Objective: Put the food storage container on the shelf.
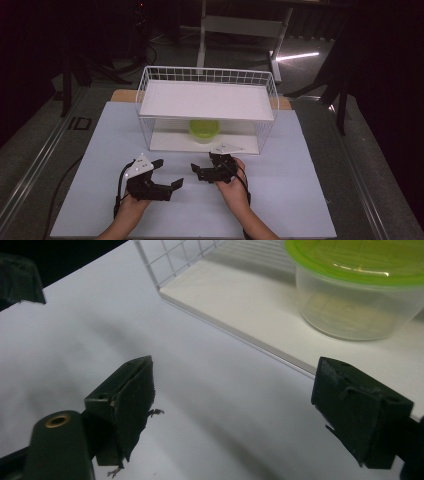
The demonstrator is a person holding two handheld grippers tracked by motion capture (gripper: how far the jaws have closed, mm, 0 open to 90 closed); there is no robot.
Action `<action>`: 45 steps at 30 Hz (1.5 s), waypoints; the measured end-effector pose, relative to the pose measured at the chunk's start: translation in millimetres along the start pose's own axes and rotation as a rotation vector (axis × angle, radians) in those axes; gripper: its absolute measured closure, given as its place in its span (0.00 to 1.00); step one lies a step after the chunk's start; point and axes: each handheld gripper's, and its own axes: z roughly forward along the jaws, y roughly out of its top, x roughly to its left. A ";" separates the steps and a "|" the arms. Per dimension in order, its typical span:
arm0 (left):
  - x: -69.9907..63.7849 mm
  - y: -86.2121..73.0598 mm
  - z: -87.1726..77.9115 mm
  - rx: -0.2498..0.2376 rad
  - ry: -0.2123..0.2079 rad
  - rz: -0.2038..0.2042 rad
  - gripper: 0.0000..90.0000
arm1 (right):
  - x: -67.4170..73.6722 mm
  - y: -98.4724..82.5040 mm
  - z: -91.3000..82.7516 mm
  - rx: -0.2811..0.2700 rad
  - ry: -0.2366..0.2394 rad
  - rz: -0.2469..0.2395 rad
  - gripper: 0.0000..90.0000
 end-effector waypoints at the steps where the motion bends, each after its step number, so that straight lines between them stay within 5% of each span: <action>1: -0.6 1.0 -1.3 -0.005 -0.003 0.003 0.02 | 1.1 0.0 -2.0 -0.004 0.002 -0.001 0.19; 18: -2.6 -7.5 -22.3 -0.003 -0.043 0.036 0.02 | 0.1 -17.1 -58.2 -0.047 0.067 0.022 0.19; 33: 10.0 -26.9 -39.5 0.028 -0.049 0.001 0.02 | -13.7 -59.8 -103.2 -0.041 0.043 0.007 0.19; 45: 23.4 -41.5 -53.0 0.029 -0.009 -0.006 0.02 | -27.3 -73.6 -115.2 -0.021 0.020 -0.009 0.19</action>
